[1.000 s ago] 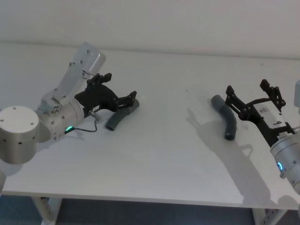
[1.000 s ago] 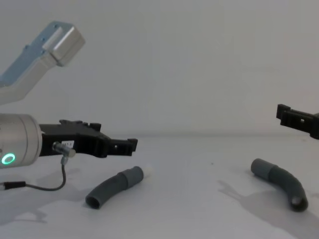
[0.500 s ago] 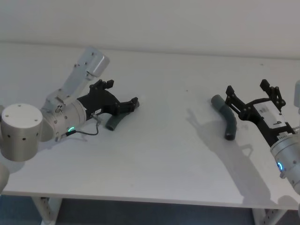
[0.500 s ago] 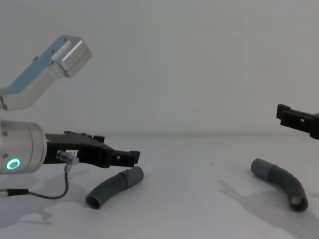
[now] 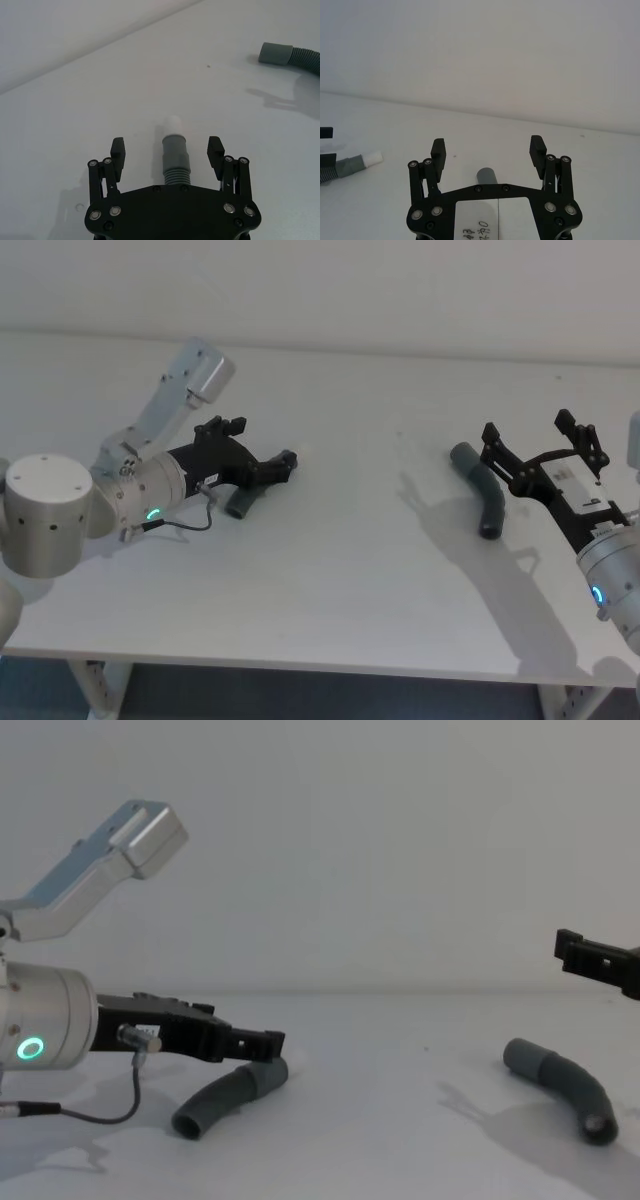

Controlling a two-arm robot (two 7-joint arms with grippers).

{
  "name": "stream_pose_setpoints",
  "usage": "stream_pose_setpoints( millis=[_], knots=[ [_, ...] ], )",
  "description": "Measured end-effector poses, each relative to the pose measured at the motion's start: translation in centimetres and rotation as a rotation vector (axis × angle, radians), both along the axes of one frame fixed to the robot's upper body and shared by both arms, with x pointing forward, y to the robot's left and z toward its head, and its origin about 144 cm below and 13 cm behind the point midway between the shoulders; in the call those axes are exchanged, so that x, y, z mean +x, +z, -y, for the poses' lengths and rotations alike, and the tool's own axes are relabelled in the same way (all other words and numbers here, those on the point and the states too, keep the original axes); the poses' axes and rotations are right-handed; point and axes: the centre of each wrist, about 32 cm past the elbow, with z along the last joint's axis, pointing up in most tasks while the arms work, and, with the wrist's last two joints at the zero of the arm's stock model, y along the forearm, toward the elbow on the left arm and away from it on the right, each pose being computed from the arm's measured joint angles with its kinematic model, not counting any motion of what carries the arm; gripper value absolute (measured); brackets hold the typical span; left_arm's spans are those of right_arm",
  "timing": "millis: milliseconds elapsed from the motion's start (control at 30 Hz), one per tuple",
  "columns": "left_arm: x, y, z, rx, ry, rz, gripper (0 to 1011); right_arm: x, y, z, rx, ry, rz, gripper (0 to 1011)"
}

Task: Use both hands to pick up one end of the pipe from the table, align the ends, and insert them.

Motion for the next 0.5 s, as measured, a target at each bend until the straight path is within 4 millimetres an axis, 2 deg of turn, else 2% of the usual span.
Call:
stream_pose_setpoints(
  millis=[500],
  knots=[
    [0.59, -0.31, -0.08, 0.008, -0.019, -0.049, 1001, 0.00, 0.00, 0.00, 0.000, 0.000, 0.000, 1000]
  ],
)
